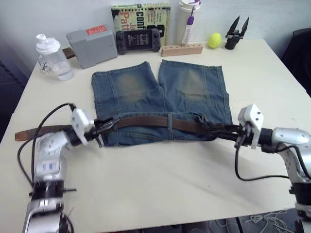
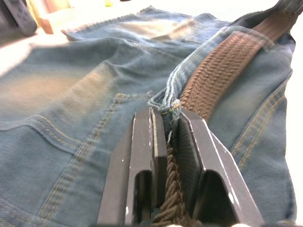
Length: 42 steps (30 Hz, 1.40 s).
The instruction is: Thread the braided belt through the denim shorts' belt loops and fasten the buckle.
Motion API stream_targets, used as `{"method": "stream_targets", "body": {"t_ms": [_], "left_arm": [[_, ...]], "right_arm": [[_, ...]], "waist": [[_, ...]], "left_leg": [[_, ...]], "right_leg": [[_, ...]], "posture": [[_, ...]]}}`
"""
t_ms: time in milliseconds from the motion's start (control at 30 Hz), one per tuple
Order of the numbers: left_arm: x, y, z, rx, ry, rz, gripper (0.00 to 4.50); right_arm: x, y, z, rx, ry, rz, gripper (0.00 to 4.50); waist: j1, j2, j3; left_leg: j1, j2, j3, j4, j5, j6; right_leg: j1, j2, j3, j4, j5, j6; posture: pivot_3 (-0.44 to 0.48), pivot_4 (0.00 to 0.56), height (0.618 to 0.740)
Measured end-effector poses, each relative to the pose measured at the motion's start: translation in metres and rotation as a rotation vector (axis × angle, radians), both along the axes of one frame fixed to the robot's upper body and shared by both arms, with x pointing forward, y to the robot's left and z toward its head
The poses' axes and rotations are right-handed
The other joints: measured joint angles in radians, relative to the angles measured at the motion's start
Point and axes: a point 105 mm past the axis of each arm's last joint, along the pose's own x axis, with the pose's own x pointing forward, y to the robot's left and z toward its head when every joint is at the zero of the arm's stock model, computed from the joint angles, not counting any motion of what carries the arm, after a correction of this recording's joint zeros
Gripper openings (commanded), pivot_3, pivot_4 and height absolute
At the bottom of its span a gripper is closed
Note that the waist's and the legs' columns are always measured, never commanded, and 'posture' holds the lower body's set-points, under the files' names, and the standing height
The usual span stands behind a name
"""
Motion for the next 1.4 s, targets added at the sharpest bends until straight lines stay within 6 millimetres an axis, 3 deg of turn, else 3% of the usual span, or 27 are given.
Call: {"method": "stream_targets", "body": {"t_ms": [167, 233, 267, 367, 400, 467, 567, 700, 833, 933, 1000, 1100, 1167, 1200, 1267, 1333, 1400], "left_arm": [[-0.031, -0.004, -0.012, 0.181, -0.19, -0.004, 0.67], [-0.054, 0.001, -0.028, 0.318, -0.295, -0.006, 0.67], [-0.069, 0.007, -0.048, 0.388, -0.299, -0.015, 0.67], [-0.084, 0.013, -0.067, 0.47, -0.306, -0.036, 0.67], [-0.087, 0.017, -0.071, 0.498, -0.303, -0.043, 1.11], [-0.089, 0.02, -0.075, 0.51, -0.313, -0.039, 1.31], [-0.089, 0.03, -0.084, 0.524, -0.274, -0.022, 2.66], [-0.084, 0.036, -0.075, 0.477, -0.189, -0.012, 4.3], [-0.093, 0.047, -0.069, 0.476, 0.06, -0.06, 4.4], [-0.107, 0.049, -0.059, 0.432, 0.403, -0.161, 4.4], [-0.098, 0.04, -0.032, 0.338, 0.492, -0.195, 4.4], [-0.074, 0.028, 0.005, 0.213, 0.478, -0.202, 4.4], [-0.054, 0.019, 0.026, 0.127, 0.446, -0.198, 4.4], [-0.036, 0.012, 0.037, 0.055, 0.415, -0.182, 4.4], [-0.015, 0.005, 0.036, 0.0, 0.416, -0.148, 4.4], [0.006, 0.002, 0.014, -0.012, 0.473, -0.077, 4.4], [0.017, -0.001, -0.014, -0.002, 0.548, -0.025, 4.4]], "right_arm": [[-0.012, -0.004, 0.001, -0.02, -0.04, 0.006, 0.36], [-0.027, -0.008, -0.004, -0.092, -0.053, 0.034, 0.36], [-0.039, -0.013, -0.016, -0.172, -0.024, 0.057, 0.36], [-0.049, -0.018, -0.043, -0.296, 0.067, 0.085, 0.36], [-0.049, -0.018, -0.047, -0.309, 0.077, 0.085, 0.36], [-0.05, -0.02, -0.048, -0.349, 0.065, 0.094, 1.16], [-0.052, -0.031, -0.055, -0.435, 0.07, 0.11, 2.52], [-0.061, -0.039, -0.051, -0.418, 0.133, 0.13, 4.35], [-0.073, -0.054, -0.035, -0.401, 0.23, 0.131, 4.43], [-0.074, -0.052, -0.002, -0.263, 0.274, 0.15, 4.43], [-0.063, -0.042, 0.031, -0.175, 0.209, 0.173, 4.43], [-0.038, -0.029, 0.062, -0.095, 0.099, 0.163, 4.43], [-0.017, -0.017, 0.068, -0.04, 0.07, 0.14, 4.43], [0.002, -0.007, 0.066, -0.01, 0.06, 0.102, 4.43], [0.027, 0.006, 0.051, -0.009, 0.083, 0.03, 4.43], [0.051, 0.008, 0.026, -0.032, 0.139, -0.085, 4.43], [0.062, 0.006, 0.003, -0.06, 0.21, -0.153, 4.43]], "waist": [[0.005, 0.0, 0.0], [0.011, -0.001, -0.001], [0.023, -0.001, -0.001], [0.034, -0.003, -0.002], [0.035, -0.002, -0.002], [0.034, 0.002, -0.005], [0.034, 0.013, -0.012], [0.031, 0.013, -0.011], [0.024, 0.014, -0.008], [0.017, 0.009, -0.002], [0.021, 0.01, -0.001], [0.028, 0.011, 0.0], [0.028, 0.01, 0.0], [0.026, 0.01, 0.0], [0.024, 0.009, -0.001], [0.022, 0.008, -0.001], [0.022, 0.008, -0.001]], "left_leg": [[0.001, -0.001, 0.0, 0.002, 0.001, 0.002], [0.001, -0.001, 0.001, 0.002, 0.001, 0.002], [0.001, -0.001, 0.002, 0.001, 0.0, 0.003], [0.006, 0.0, 0.002, 0.005, 0.001, 0.004], [0.015, 0.002, 0.001, 0.002, 0.0, 0.005], [0.021, 0.004, -0.003, -0.003, -0.002, 0.007], [0.032, 0.006, -0.002, -0.008, -0.002, 0.008], [0.031, 0.006, -0.002, -0.006, -0.003, 0.008], [0.031, 0.008, -0.003, -0.006, -0.005, 0.008], [0.03, 0.011, -0.002, -0.004, -0.006, 0.008], [0.03, 0.01, -0.002, -0.003, -0.006, 0.007], [0.027, 0.009, -0.005, -0.003, -0.006, 0.006], [0.024, 0.008, -0.006, -0.003, -0.005, 0.005], [0.024, 0.002, -0.004, -0.003, -0.005, 0.004], [0.021, 0.001, -0.002, -0.002, -0.004, 0.004], [0.014, 0.0, 0.006, -0.002, -0.003, 0.005], [0.012, 0.0, 0.006, -0.004, -0.003, 0.005]], "right_leg": [[0.001, -0.001, 0.002, 0.0, 0.001, 0.002], [0.002, -0.001, 0.002, -0.002, 0.002, 0.002], [0.002, -0.001, 0.002, -0.003, 0.002, 0.002], [0.009, -0.001, 0.001, -0.004, 0.004, 0.002], [0.017, -0.001, 0.002, -0.008, 0.004, 0.002], [0.02, -0.002, 0.005, -0.014, 0.004, 0.002], [0.03, -0.001, 0.005, -0.014, 0.004, 0.003], [0.03, -0.002, 0.005, -0.014, 0.004, 0.003], [0.03, -0.001, 0.006, -0.016, 0.004, 0.003], [0.03, 0.001, 0.007, -0.016, 0.004, 0.002], [0.03, 0.0, 0.009, -0.017, 0.004, 0.002], [0.029, 0.001, 0.009, -0.018, 0.004, 0.001], [0.027, 0.003, 0.007, -0.016, 0.004, 0.001], [0.026, 0.004, 0.005, -0.015, 0.004, 0.002], [0.023, 0.004, 0.004, -0.014, 0.004, 0.003], [0.014, 0.004, 0.005, -0.01, 0.005, 0.003], [0.011, 0.004, 0.004, -0.009, 0.005, 0.003]], "posture": [[0.0, 0.15, 0.726], [0.0, 0.15, 0.726], [0.0, 0.15, 0.726], [0.0, 0.15, 0.726], [0.0, 0.15, 0.726], [0.0, 0.15, 0.726], [0.0, 0.15, 0.726], [0.0, 0.15, 0.726], [0.0, 0.15, 0.726], [0.0, 0.15, 0.726], [0.0, 0.15, 0.726], [0.0, 0.15, 0.726], [0.0, 0.15, 0.726], [0.0, 0.15, 0.726], [0.0, 0.15, 0.726], [0.0, 0.15, 0.726], [0.0, 0.15, 0.726]]}}
